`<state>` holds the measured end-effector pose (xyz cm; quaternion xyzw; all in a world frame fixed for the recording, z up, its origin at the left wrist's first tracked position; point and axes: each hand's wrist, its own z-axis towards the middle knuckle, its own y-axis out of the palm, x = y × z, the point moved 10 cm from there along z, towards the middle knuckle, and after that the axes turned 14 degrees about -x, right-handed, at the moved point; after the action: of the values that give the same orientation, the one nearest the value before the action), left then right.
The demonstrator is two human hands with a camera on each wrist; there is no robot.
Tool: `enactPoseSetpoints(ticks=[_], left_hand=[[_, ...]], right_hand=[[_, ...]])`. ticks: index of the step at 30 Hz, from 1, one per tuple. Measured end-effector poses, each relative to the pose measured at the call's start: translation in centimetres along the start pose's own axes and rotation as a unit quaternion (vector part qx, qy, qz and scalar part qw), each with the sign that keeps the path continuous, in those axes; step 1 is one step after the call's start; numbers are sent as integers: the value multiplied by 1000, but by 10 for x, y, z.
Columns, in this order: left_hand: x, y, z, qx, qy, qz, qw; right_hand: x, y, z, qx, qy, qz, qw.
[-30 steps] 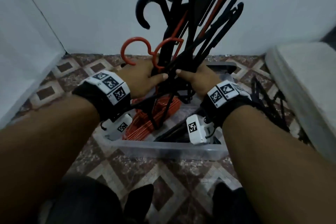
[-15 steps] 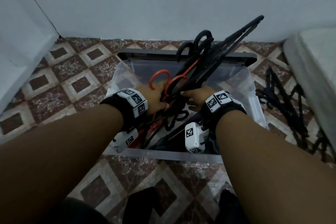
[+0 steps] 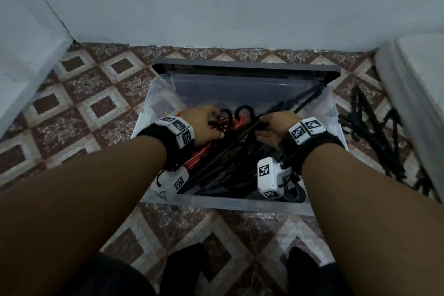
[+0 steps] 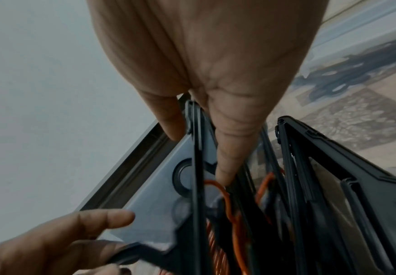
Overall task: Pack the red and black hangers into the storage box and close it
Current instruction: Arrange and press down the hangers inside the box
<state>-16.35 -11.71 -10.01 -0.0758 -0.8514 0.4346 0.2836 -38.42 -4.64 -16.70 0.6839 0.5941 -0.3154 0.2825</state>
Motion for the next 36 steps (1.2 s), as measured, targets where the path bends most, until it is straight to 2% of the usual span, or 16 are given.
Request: enactPoseSetpoints(ticks=[3, 7, 12, 16, 18, 21, 28, 33, 36], left_hand=[[-9, -1, 3, 8, -32, -13, 999], [-17, 8, 8, -24, -54, 30, 998], [-4, 23, 21, -84, -56, 134, 986], [17, 45, 33, -120, -35, 178, 976], [31, 45, 36, -103, -10, 189, 976], [43, 28, 36, -61, -12, 148, 987], [74, -55, -13, 59, 62, 3, 996], [97, -105, -63, 129, 136, -98, 977], [108, -124, -83, 142, 215, -193, 947]], right_hand=[[1, -20, -6, 16, 6, -25, 1000], [-11, -36, -27, 29, 4, -33, 999], [-29, -52, -64, 57, -4, 0, 998], [-40, -48, -97, 37, 10, 24, 999], [-45, -48, -107, 24, 6, 11, 1000], [-51, -50, -117, 15, -10, -7, 1000], [-54, -60, -132, 28, -23, -61, 997], [-64, -63, -137, 23, -46, -110, 993], [-82, -64, -143, 29, -93, -224, 970]])
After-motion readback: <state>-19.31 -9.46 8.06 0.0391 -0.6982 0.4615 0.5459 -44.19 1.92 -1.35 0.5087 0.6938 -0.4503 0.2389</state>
